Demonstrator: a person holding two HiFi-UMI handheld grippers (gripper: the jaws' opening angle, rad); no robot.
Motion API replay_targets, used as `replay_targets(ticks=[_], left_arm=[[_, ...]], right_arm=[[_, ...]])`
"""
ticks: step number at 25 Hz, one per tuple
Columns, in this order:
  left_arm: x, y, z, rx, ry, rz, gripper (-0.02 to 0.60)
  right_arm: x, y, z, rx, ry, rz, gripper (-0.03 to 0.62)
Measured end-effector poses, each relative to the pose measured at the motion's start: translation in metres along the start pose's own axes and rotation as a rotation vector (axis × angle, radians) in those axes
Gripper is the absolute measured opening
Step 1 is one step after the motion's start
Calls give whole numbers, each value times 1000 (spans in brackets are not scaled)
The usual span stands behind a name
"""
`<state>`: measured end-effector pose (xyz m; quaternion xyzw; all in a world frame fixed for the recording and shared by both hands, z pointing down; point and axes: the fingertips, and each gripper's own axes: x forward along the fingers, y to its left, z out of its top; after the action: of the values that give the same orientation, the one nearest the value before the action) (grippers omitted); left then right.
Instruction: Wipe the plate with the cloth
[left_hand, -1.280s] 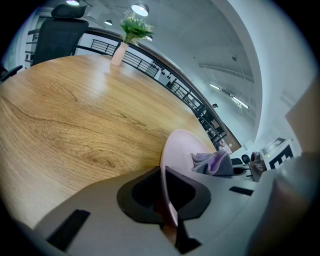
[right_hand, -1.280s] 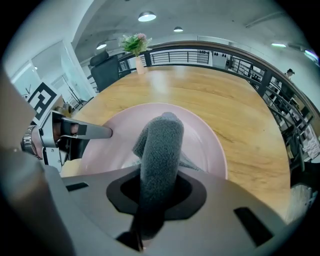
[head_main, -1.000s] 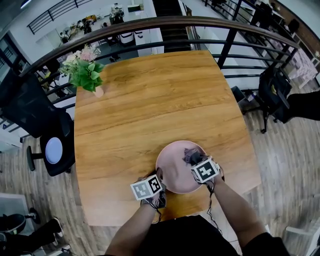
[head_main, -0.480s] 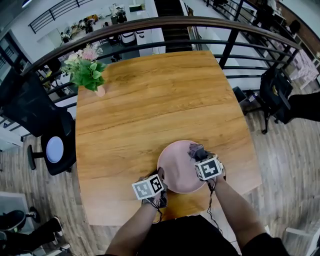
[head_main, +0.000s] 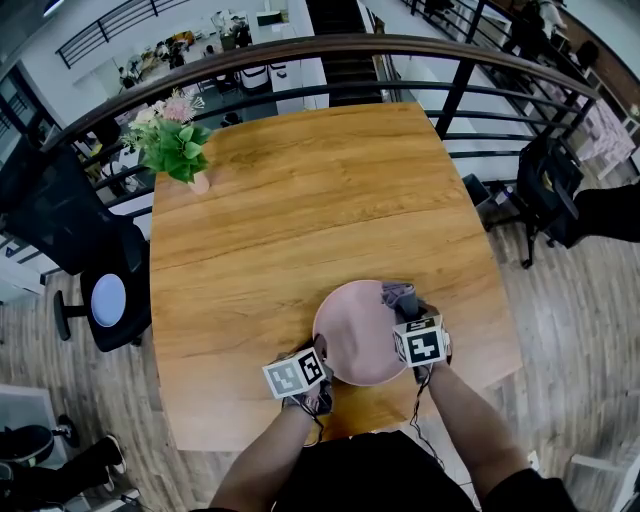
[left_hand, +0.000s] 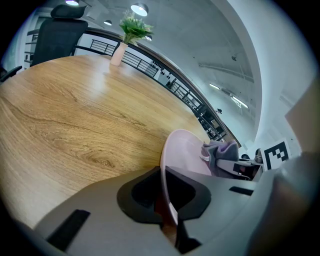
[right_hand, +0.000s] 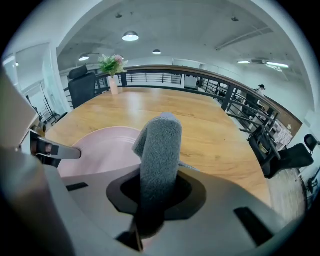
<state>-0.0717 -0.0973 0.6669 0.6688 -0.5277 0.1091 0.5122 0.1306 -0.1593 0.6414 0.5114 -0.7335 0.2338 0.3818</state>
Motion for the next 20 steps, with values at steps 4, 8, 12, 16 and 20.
replay_targets(ticks=[4,8,12,16,20], left_arm=[[0,-1,0,1,-2,0,31],[-1,0,1,-1,-7,2,31],[-2,1,2,-2,-7,5,31],[-2,0,1,-2,-9,7,31],[-4,1,2,-13,-16,10,31]], right_arm=[[-8,0,5,13,-27,2,74],[-14,8,4,38,-28,38,74],[-19,32,-3,63,-9,118,72],[-24,73,-16,69,22,224,72],[-30,115,-29,75,67,338,72]])
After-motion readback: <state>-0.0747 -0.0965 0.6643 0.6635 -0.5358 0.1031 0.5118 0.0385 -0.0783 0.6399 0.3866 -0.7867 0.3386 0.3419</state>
